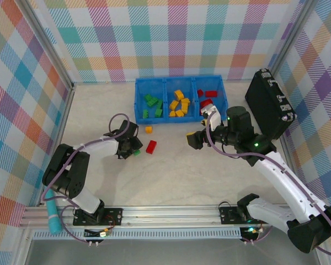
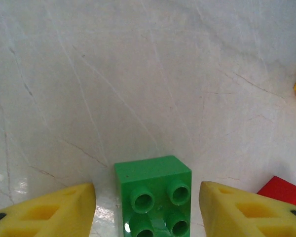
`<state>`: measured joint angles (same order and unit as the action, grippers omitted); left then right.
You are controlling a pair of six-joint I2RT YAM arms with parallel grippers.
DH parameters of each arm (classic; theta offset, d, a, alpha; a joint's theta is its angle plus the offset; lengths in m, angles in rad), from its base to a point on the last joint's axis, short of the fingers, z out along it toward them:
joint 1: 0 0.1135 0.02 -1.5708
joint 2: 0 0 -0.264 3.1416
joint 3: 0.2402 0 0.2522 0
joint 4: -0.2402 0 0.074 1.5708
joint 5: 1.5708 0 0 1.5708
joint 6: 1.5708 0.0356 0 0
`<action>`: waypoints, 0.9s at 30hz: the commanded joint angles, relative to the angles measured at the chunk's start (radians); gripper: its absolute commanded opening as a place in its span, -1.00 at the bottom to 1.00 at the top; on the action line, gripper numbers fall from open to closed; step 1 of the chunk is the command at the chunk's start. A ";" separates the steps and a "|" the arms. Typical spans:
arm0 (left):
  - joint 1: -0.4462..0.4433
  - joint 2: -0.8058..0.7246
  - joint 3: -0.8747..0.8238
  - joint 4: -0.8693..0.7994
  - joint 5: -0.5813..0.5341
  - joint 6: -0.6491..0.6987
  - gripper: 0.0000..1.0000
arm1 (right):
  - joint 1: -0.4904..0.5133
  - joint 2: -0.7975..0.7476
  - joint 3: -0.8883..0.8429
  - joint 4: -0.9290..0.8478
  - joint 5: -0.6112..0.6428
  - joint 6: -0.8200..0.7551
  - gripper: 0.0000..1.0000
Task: Sort the legos into containers by color
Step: Pick up the lego from the center of the table.
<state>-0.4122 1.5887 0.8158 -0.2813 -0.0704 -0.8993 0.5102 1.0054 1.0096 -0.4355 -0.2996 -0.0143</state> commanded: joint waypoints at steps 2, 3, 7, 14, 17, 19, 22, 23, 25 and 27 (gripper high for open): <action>-0.019 0.047 0.008 0.039 0.027 -0.010 0.01 | 0.005 -0.007 0.002 -0.001 -0.004 0.002 0.98; -0.020 0.054 0.008 0.035 0.027 -0.008 -0.01 | 0.005 -0.010 0.002 0.000 0.003 0.000 0.97; -0.025 0.072 0.005 0.027 0.034 0.000 -0.25 | 0.005 -0.020 -0.006 0.001 0.021 -0.002 0.98; -0.050 0.023 -0.025 -0.045 0.019 0.007 -0.48 | 0.004 -0.019 -0.009 0.001 0.040 -0.004 0.98; -0.053 -0.038 -0.027 -0.097 0.015 0.016 -0.52 | 0.005 -0.017 -0.011 0.004 0.049 -0.012 0.98; -0.058 -0.110 0.007 -0.137 0.001 0.037 -0.52 | 0.005 -0.019 -0.009 0.002 0.080 -0.025 0.97; -0.066 -0.199 0.114 -0.213 -0.048 0.090 -0.52 | 0.005 -0.022 -0.006 0.003 0.112 -0.038 0.97; -0.066 -0.213 0.166 -0.240 -0.064 0.118 -0.52 | 0.005 -0.022 -0.003 0.004 0.112 -0.041 0.98; -0.067 -0.215 0.266 -0.272 -0.080 0.173 -0.52 | 0.005 -0.019 -0.001 0.008 0.103 -0.038 0.97; -0.068 -0.198 0.368 -0.285 -0.090 0.235 -0.51 | 0.005 -0.014 0.001 0.008 0.092 -0.035 0.97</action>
<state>-0.4751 1.4055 1.0615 -0.5152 -0.1211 -0.7727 0.5102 1.0016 1.0096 -0.4358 -0.2054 -0.0360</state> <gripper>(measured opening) 0.299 0.987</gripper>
